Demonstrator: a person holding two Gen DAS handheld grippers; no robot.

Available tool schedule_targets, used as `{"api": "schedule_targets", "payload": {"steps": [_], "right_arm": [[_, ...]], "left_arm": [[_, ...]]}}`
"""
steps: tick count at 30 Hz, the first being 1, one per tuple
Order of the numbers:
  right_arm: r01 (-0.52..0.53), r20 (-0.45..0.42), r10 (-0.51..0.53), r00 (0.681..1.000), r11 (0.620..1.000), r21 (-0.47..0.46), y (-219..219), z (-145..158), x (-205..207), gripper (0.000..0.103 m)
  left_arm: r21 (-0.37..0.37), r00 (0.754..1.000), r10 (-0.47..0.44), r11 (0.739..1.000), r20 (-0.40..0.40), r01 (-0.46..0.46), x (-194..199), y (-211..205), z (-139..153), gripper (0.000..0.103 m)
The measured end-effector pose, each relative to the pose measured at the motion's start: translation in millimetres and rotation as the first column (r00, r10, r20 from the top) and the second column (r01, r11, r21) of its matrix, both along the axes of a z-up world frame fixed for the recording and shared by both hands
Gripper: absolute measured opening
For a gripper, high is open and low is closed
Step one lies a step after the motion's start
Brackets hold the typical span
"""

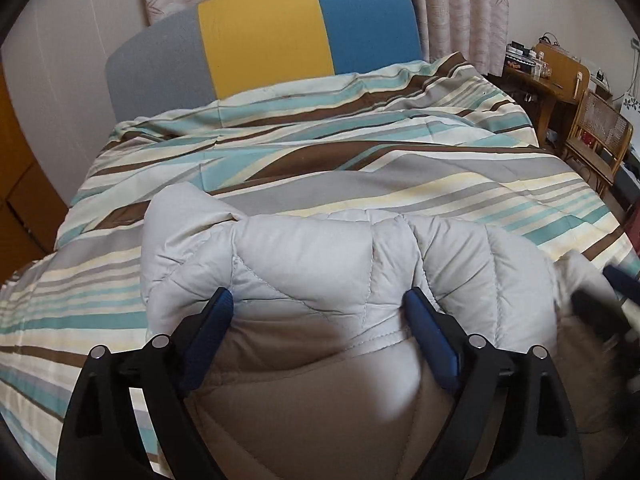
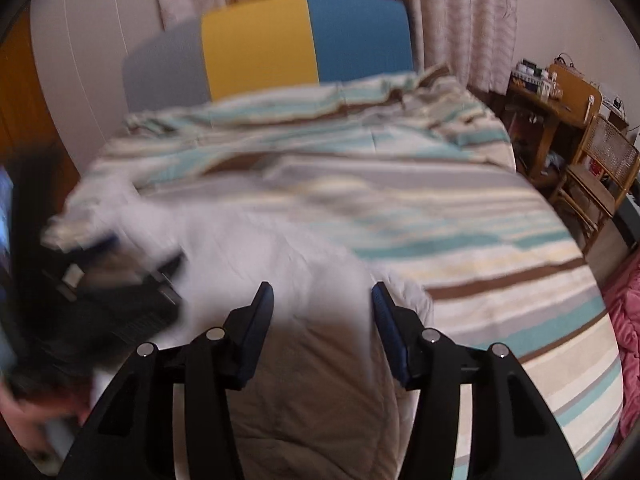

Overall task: Fold large clothes
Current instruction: 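Hold the jacket hood with both tools and pull it flat across the bed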

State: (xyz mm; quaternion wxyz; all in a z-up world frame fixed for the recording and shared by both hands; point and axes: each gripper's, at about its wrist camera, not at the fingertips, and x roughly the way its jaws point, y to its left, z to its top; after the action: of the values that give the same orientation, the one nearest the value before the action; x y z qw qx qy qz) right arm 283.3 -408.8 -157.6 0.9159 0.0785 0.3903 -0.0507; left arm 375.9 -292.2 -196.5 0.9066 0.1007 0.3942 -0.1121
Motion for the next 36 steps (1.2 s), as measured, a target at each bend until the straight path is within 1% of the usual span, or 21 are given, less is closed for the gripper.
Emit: {"api": "schedule_targets", "payload": {"steps": [2,3,5,7,12,15,19,22,25,28,32,36], "right_arm": [[-0.021,0.014,0.021,1.0,1.0,0.008,4,6,6,0.051],[-0.032,0.006,0.032,0.999,0.999,0.008,6,4,12,0.05],[-0.04,-0.034,0.04,0.999,0.999,0.001,8,-13,29,0.049],[-0.024,-0.054,0.024,0.998,1.0,0.012,4,-35,41,0.049],[0.025,-0.032,-0.024,0.999,1.0,0.013,-3,-64,55,0.049],[0.045,-0.03,-0.043,0.999,0.997,0.057,-11,-75,61,0.05],[0.044,-0.026,-0.044,0.999,0.999,0.028,-7,-76,60,0.05],[0.038,-0.019,-0.037,0.999,0.999,0.032,-8,-75,59,0.05],[0.038,-0.005,-0.037,0.999,0.999,0.023,-6,-72,55,0.05],[0.043,0.02,-0.043,0.999,0.999,0.003,-3,-67,47,0.052],[0.062,0.083,-0.062,0.995,0.998,0.004,-2,-58,25,0.053],[0.059,0.132,-0.062,0.989,0.998,0.026,2,-45,-4,0.06]], "left_arm": [[-0.013,1.0,0.002,1.0,0.001,-0.002,0,2,-3,0.087],[-0.033,1.0,0.006,0.999,-0.007,-0.006,1,5,-4,0.088],[-0.052,1.0,0.009,0.999,-0.019,-0.01,5,7,-5,0.088],[-0.083,0.999,0.016,0.996,-0.04,-0.019,10,10,-8,0.089],[-0.104,0.996,0.022,0.994,-0.084,-0.031,27,5,-21,0.092],[-0.131,0.994,0.015,0.991,-0.107,-0.029,33,6,-27,0.093],[-0.144,0.997,0.014,0.989,-0.072,-0.024,22,11,-23,0.093],[-0.108,0.999,0.016,0.994,-0.038,-0.02,2,12,-13,0.093],[-0.102,1.0,0.026,0.995,0.003,-0.025,-24,17,-3,0.094],[-0.087,0.999,0.036,0.996,0.031,-0.033,-41,18,-1,0.096],[-0.063,0.996,0.03,0.998,0.08,-0.025,-54,16,-2,0.098],[-0.069,0.996,0.016,0.998,0.093,-0.01,-59,21,-2,0.098]]}}
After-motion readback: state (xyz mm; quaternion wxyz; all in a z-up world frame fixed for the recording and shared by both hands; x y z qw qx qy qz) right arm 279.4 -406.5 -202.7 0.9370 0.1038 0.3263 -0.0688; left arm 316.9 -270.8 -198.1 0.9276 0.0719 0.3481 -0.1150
